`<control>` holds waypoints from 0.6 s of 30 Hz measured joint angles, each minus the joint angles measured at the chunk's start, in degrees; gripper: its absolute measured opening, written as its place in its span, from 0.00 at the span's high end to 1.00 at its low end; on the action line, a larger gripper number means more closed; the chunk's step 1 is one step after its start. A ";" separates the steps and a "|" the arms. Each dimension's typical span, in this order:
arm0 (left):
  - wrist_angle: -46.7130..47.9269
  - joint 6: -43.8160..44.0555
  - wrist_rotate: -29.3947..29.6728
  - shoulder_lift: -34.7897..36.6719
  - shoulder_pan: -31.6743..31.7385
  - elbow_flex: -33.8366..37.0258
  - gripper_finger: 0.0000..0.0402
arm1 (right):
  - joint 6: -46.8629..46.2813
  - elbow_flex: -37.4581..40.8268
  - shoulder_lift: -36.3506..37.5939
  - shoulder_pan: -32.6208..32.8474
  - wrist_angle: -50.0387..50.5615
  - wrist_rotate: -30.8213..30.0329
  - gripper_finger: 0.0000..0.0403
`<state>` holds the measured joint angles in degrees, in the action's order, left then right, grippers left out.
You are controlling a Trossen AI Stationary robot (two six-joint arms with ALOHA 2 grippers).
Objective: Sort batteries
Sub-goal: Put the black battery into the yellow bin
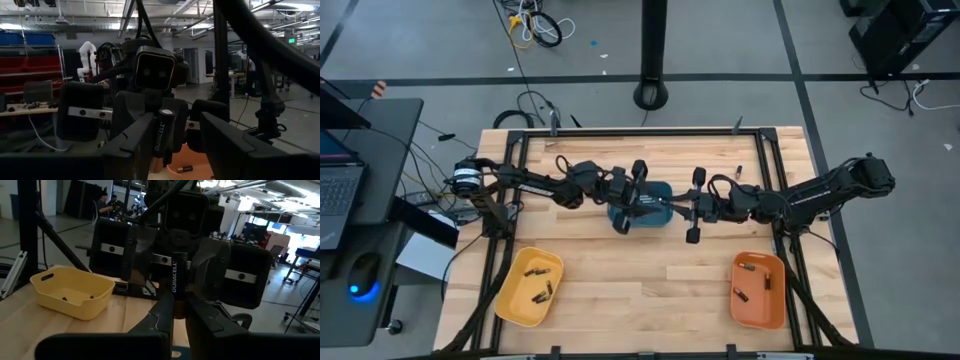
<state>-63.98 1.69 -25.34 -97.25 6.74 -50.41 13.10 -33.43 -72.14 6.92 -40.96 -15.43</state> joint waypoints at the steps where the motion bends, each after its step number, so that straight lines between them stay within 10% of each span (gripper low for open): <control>1: 0.04 -0.04 0.00 0.00 0.00 0.00 0.58 | 0.00 0.00 0.00 0.00 0.05 0.07 0.90; 18: 0.46 -3.42 0.33 0.00 0.09 0.00 0.93 | -0.36 0.00 0.02 0.04 0.52 0.38 0.90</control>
<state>-63.52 -1.74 -25.02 -97.25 6.83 -50.41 12.74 -33.43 -72.12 6.96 -40.43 -15.05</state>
